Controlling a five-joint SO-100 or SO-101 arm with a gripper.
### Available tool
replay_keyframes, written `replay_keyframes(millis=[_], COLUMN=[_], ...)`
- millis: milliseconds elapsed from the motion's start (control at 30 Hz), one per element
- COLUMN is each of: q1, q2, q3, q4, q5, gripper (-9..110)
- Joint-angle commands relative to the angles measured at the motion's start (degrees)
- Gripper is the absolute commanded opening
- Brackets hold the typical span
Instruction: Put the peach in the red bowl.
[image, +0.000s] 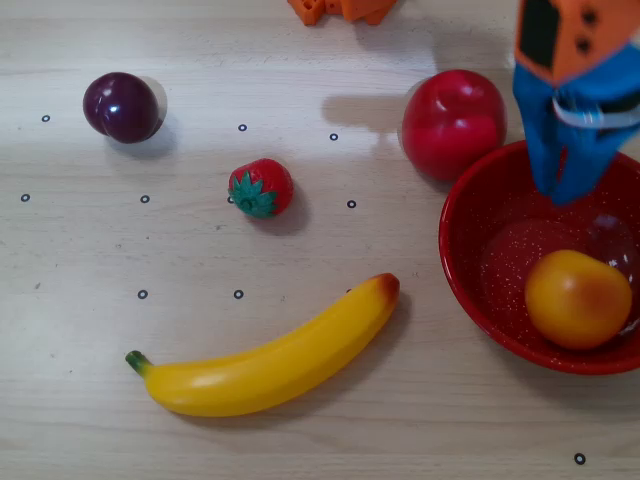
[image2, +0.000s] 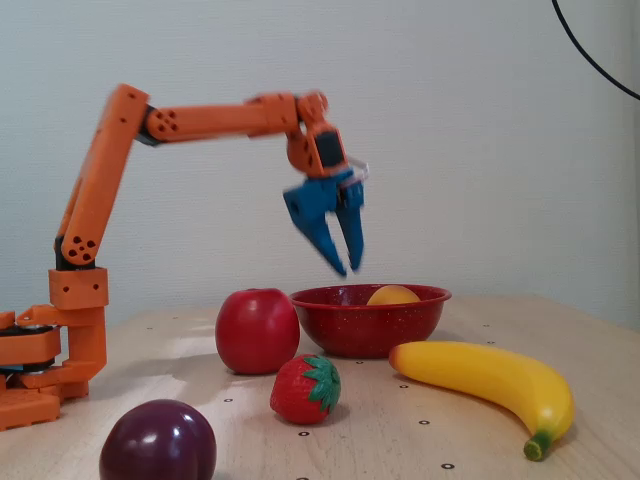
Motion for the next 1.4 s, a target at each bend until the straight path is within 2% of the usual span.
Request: replay_keyframes(millis=[0,233,600,967,1367], q1=[-4.5,-13.4,-24.1,-26.2,-27.8], q2=[12.0,30.6,61.4,94.2,112.9], q3=[1.3,19.2,56.2,94.0,121.0], q4=[-0.5,-5.0,-14.7,-27.8,-45.4], q5=[-0.5,-0.4,0.8,-0.2,-0.4], gripper=[0,0,0,0,0])
